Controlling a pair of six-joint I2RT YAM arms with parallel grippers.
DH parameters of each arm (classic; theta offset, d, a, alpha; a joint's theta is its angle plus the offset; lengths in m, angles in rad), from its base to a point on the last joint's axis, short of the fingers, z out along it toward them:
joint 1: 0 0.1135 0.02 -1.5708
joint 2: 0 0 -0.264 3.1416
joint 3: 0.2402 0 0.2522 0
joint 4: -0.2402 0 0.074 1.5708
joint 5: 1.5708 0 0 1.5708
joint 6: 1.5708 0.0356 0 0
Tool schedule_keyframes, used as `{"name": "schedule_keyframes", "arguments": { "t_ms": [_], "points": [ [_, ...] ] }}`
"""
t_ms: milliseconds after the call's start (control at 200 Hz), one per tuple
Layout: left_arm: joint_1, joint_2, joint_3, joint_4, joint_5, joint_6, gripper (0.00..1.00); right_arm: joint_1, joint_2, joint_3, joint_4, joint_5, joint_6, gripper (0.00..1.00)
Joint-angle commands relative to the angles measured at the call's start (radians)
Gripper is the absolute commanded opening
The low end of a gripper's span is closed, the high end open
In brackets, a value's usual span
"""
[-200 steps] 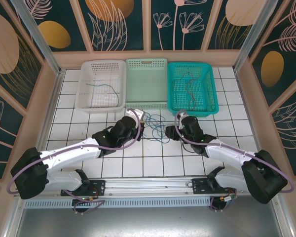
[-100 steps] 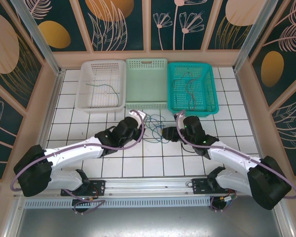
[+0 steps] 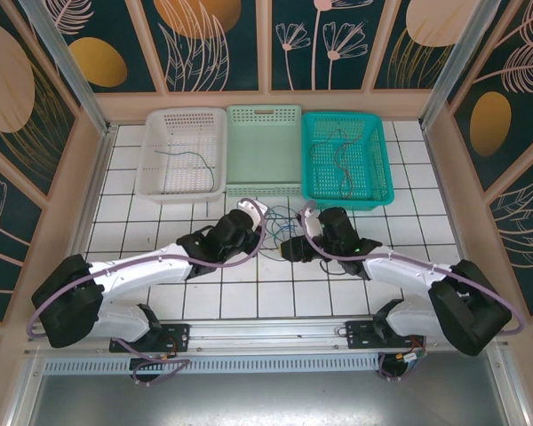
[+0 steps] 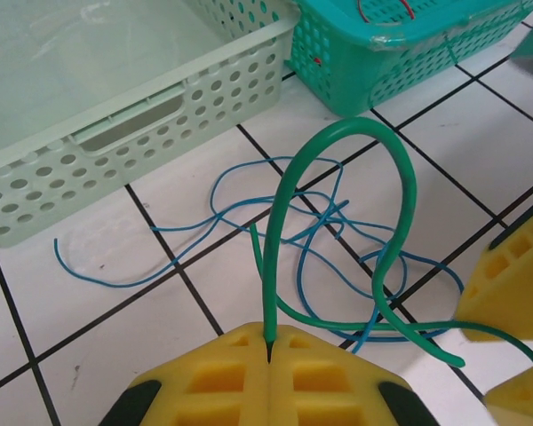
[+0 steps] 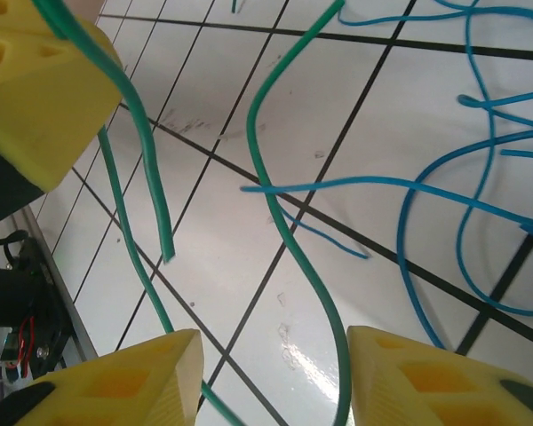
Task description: Untangle the cables
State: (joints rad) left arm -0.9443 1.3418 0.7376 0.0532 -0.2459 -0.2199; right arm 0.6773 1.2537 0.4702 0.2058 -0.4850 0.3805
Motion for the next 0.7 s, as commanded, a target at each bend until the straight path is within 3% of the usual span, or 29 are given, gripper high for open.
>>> {"name": "schedule_keyframes", "arguments": {
  "t_ms": [0, 100, 215, 430, 500, 696],
  "points": [
    [0.005, 0.000, 0.038, 0.039, 0.008, 0.015, 0.00, 0.010, 0.054, 0.054, 0.019, -0.057, -0.043, 0.39],
    [0.006, -0.008, 0.036, 0.045, -0.033, 0.006, 0.00, 0.011, 0.095, 0.087, -0.020, -0.063, -0.069, 0.28],
    [0.005, -0.019, 0.026, 0.054, -0.077, -0.020, 0.00, 0.011, 0.084, 0.090, -0.041, 0.009, -0.064, 0.00],
    [0.018, -0.076, -0.060, 0.092, -0.237, -0.216, 0.00, -0.013, -0.006, 0.017, -0.031, 0.202, 0.075, 0.00],
    [0.029, -0.113, -0.111, 0.140, -0.243, -0.290, 0.00, -0.036, -0.038, -0.025, -0.008, 0.248, 0.164, 0.00],
    [0.033, -0.191, -0.265, 0.359, -0.198, -0.488, 0.04, -0.082, -0.112, -0.160, 0.197, 0.202, 0.346, 0.00]
  ]
}}
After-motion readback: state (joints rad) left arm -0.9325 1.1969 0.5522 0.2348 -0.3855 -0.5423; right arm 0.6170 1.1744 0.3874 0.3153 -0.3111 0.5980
